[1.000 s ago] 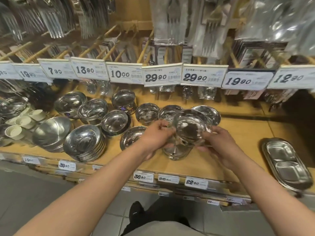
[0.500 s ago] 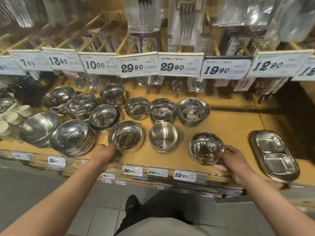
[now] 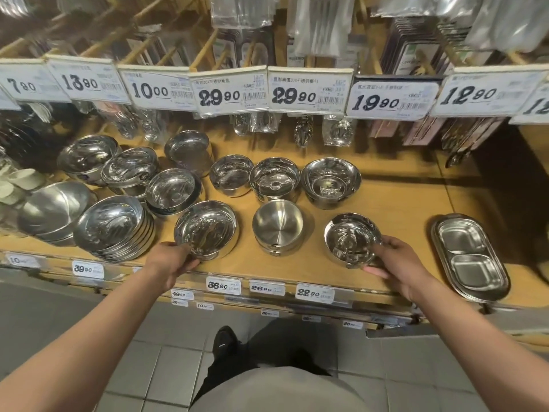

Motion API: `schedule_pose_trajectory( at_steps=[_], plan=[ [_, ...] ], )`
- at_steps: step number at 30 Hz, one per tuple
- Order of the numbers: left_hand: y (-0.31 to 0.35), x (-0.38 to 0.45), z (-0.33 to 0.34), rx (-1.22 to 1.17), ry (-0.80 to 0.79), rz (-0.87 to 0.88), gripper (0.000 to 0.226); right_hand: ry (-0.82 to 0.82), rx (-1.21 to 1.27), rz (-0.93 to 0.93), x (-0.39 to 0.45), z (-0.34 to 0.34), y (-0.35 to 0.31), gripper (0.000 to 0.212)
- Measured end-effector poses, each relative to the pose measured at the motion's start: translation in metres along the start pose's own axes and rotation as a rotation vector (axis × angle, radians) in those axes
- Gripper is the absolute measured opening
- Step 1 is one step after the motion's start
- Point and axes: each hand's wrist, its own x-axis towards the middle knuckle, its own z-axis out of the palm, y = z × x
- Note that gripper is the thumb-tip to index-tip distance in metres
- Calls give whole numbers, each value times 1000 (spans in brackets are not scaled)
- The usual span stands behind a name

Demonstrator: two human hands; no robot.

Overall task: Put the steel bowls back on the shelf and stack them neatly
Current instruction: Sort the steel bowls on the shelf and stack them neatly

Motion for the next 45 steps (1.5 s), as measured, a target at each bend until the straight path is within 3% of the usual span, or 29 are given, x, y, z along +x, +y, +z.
schedule_pose_trajectory(
  at_steps=[6,10,13,16,18,21,23,26,31,36,41,45],
  plan=[
    [0,-3,2,218,48,62,7,9,-32,-2,-3,2,0,21],
    [9,-11,4,561,288,288,23,22,-57,-9,-3,2,0,18],
    [22,-23,8,624,306,409,41,13,-83,15,-3,-3,-2,16],
    [34,-35,15,665,273,490,55,-29,-194,37,-4,-10,-12,35],
    [40,-42,20,689,263,543,54,35,-377,-25,0,-14,-24,55],
    [44,-53,29,639,217,601,39,166,-482,-193,14,-5,-53,55],
    [41,-61,34,539,139,590,18,185,-435,-255,28,13,-72,60],
    [35,-68,36,508,76,591,14,106,-270,-214,49,46,-95,66],
    [28,-73,22,538,62,577,15,43,-203,-99,69,70,-101,36],
    [32,-67,17,514,32,546,15,114,-134,-102,65,62,-99,6],
    [41,-63,34,481,-8,550,16,129,-12,-118,41,48,-105,19],
    [54,-58,52,451,-84,527,13,77,114,-134,10,35,-103,15]
  ],
)
